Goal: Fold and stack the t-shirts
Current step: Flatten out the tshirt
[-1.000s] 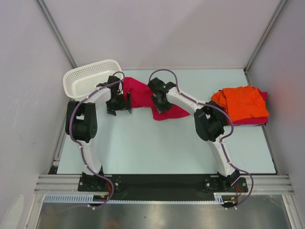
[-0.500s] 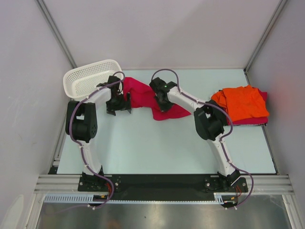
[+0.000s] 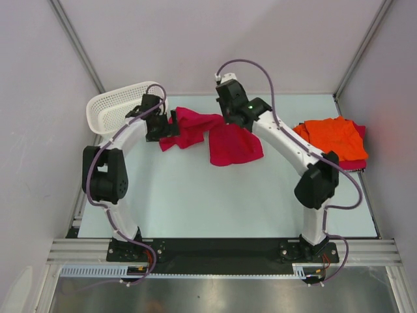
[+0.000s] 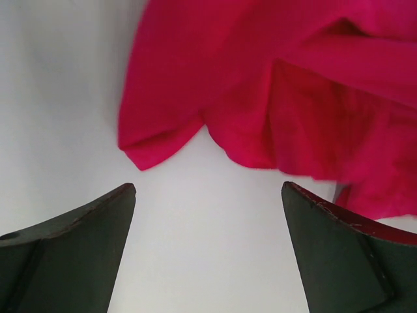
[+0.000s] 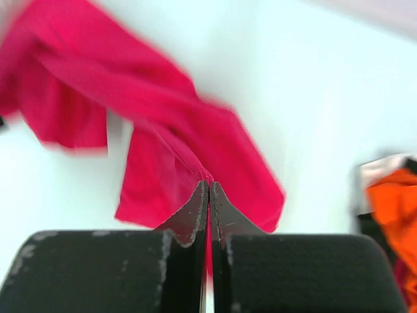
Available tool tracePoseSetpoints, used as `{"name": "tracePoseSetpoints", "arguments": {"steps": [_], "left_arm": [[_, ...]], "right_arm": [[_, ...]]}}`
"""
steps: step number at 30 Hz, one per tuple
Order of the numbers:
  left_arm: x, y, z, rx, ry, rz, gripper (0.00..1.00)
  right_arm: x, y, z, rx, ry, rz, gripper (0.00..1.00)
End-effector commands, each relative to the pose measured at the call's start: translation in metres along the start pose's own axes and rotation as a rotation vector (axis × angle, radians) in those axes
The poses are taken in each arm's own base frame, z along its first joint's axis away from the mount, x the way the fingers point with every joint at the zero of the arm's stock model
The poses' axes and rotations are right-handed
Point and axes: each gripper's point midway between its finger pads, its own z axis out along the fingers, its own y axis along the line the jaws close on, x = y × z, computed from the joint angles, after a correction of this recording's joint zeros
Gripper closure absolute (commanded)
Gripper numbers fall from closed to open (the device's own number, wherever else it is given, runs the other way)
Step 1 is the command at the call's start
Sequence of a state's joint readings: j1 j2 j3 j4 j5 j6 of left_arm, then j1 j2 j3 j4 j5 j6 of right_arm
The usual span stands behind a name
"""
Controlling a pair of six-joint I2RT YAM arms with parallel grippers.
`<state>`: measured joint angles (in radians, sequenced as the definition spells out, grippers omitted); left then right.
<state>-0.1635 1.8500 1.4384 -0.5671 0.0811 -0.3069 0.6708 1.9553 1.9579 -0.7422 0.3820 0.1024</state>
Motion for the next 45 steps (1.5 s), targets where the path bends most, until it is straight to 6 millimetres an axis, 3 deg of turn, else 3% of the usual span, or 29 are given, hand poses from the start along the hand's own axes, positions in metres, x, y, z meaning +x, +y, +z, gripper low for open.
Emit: {"name": "tracePoseSetpoints", "arguments": {"steps": [1, 4, 9, 12, 16, 20, 23, 27, 32, 34, 39, 45], "left_arm": [[-0.022, -0.017, 0.0, 0.035, -0.074, -0.039, 0.0], [-0.03, -0.024, 0.009, 0.043, -0.074, -0.043, 0.0], [-0.046, -0.052, 0.011, 0.114, -0.069, -0.011, 0.0], [-0.039, -0.068, 0.022, 0.142, -0.028, 0.014, 0.0], [-0.012, -0.088, 0.047, 0.169, 0.071, 0.051, 0.01], [-0.007, -0.116, 0.04, 0.234, 0.074, 0.125, 0.03], [-0.006, -0.125, 0.029, 0.246, 0.062, 0.148, 0.04], [0.0, -0.103, 0.029, 0.14, 0.068, 0.152, 0.04], [0.004, -0.056, 0.022, -0.068, 0.024, 0.145, 0.02], [-0.007, -0.048, 0.009, -0.084, -0.031, 0.125, 0.02], [-0.009, -0.033, -0.01, -0.098, -0.091, 0.111, 0.01], [0.008, -0.02, 0.01, -0.129, -0.002, 0.115, 0.01]], "right_arm": [[-0.052, -0.038, -0.044, 0.139, -0.22, 0.052, 1.0], [-0.049, -0.049, -0.042, 0.198, -0.213, 0.042, 1.0], [-0.041, -0.056, -0.041, 0.237, -0.198, 0.035, 1.0], [-0.036, -0.055, -0.038, 0.233, -0.187, 0.037, 1.0], [-0.029, -0.052, -0.034, 0.226, -0.166, 0.031, 1.0], [-0.025, -0.051, -0.033, 0.229, -0.154, 0.023, 1.0], [-0.022, -0.052, -0.032, 0.234, -0.146, 0.018, 1.0], [-0.017, -0.052, -0.029, 0.237, -0.134, 0.013, 1.0], [-0.014, -0.05, -0.027, 0.233, -0.122, 0.005, 1.0], [-0.013, -0.049, -0.026, 0.231, -0.117, 0.003, 1.0], [-0.008, -0.049, -0.023, 0.227, -0.103, -0.002, 1.0], [-0.006, -0.048, -0.022, 0.227, -0.098, -0.011, 1.0]]}}
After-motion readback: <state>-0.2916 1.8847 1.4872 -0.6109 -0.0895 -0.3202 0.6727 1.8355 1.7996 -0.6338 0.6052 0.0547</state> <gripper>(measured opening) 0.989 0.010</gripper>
